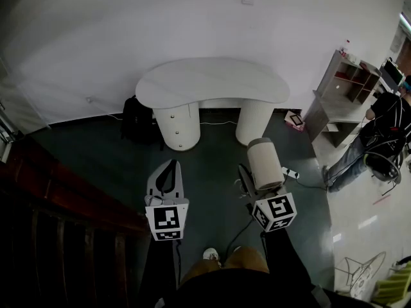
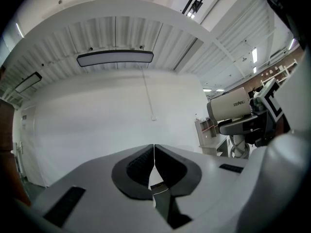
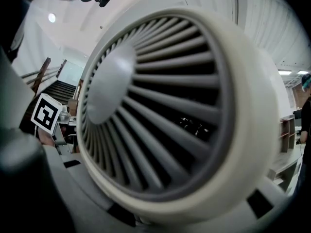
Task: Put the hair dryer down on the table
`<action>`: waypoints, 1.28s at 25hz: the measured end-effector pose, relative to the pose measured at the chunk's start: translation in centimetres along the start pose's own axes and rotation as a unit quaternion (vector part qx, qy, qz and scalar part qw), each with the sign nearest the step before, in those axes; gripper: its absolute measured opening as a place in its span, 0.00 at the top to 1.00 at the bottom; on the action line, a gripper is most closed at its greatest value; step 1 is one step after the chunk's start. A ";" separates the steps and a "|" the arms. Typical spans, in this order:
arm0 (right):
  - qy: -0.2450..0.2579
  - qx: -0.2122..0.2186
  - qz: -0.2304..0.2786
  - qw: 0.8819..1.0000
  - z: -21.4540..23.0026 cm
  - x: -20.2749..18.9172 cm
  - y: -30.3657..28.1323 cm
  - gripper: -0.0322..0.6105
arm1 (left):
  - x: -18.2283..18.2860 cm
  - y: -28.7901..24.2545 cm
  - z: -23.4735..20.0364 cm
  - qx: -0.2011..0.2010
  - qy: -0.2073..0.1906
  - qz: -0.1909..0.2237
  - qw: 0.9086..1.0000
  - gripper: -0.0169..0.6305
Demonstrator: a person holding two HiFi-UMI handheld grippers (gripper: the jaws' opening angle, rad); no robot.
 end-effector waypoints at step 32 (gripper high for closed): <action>-0.013 0.057 0.016 0.998 8.5 0.2 -17.6 0.65 | -1.9 -15.8 -5.0 0.035 -0.031 -0.020 0.999 0.95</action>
Point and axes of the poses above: the fingertips, and each gripper's own axes: y backward along the fingers, z to its right, x out of its top, the point moved 2 cm from there along y, backward along the fingers, and after that the axes turned 12 degrees about x, right-handed, at the moved point
